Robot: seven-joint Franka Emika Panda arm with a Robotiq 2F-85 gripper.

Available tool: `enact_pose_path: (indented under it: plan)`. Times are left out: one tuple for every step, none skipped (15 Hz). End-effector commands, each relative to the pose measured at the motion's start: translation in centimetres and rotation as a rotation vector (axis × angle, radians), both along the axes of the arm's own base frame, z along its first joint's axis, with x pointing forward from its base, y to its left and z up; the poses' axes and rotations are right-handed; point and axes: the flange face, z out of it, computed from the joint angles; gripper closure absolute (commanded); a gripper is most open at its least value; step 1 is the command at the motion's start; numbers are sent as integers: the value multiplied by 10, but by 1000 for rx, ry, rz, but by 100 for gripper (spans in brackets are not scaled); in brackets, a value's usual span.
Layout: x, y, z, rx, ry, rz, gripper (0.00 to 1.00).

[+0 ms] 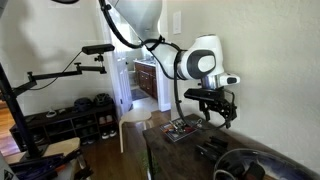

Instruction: Put the black gadget on the circle shaped tray and the keys on the square tray

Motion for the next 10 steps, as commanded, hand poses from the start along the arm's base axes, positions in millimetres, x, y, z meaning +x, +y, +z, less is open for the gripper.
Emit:
enact_pose_path:
  plan:
    - [-5,23,6,50,31,107,0]
    - [-5,29,5,57,35,129,0]
    - [-3,36,6,66,37,152,0]
    - [-3,41,5,72,39,171,0]
    - [-1,47,5,81,38,191,0]
    - [-1,51,4,88,36,208,0]
    - [1,56,2,94,31,222,0]
    - [2,61,1,97,27,230,0]
    - [3,65,0,100,22,236,0]
    - [3,69,0,101,22,241,0]
